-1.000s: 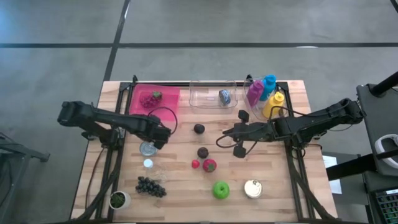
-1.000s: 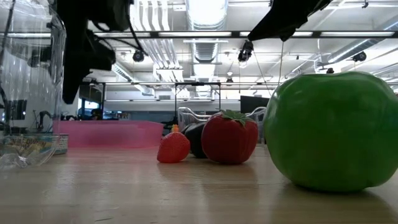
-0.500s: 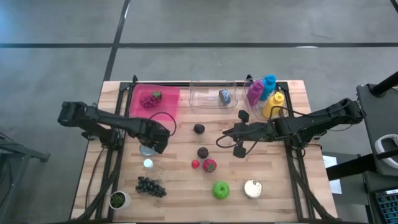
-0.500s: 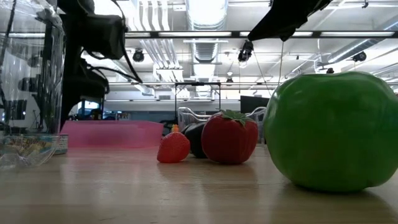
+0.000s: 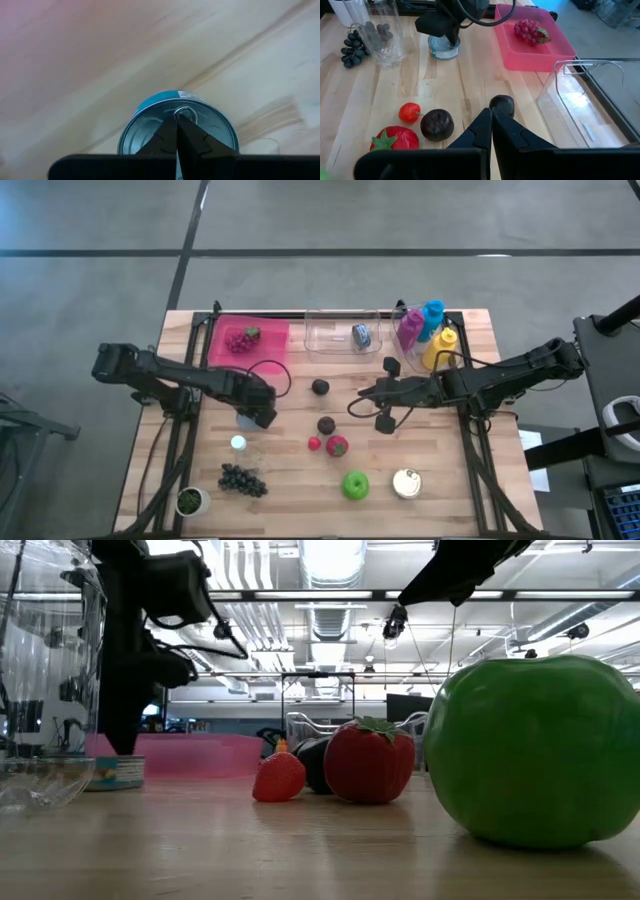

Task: Pick & Place Food Item
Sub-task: Move the light blue tuna can to the center of the table

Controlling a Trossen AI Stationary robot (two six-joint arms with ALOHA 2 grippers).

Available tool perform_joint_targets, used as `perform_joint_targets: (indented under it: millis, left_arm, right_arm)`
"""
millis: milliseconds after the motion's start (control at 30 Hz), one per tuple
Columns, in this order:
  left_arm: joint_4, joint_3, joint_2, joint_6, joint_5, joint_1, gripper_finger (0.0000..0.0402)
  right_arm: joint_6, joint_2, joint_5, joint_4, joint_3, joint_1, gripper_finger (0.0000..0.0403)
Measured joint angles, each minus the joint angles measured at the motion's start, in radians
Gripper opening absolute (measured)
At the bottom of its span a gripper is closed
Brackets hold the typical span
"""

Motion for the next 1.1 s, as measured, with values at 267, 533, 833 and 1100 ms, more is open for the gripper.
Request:
perform_joint_targets:
  millis: [267, 533, 833, 1100]
  left_arm:
    - [0.150, -0.014, 0.003, 0.079, -0.025, 0.000, 0.0001]
    - [0.241, -0.016, 0.054, 0.108, -0.037, 0.000, 0.0001]
    - [0.404, -0.021, 0.082, 0.198, -0.040, 0.001, 0.0001]
    - [0.477, -0.019, 0.116, 0.244, -0.048, 0.001, 0.0001]
  right_arm:
    - [0.000, 0.000, 0.000, 0.001, 0.000, 0.000, 0.0008]
    - [-0.003, 0.000, 0.000, 0.004, 0.000, 0.000, 0.0008]
    - [-0.014, 0.000, 0.000, 0.026, 0.000, 0.000, 0.0008]
    - [-0.027, 0.000, 0.000, 0.031, 0.000, 0.000, 0.0008]
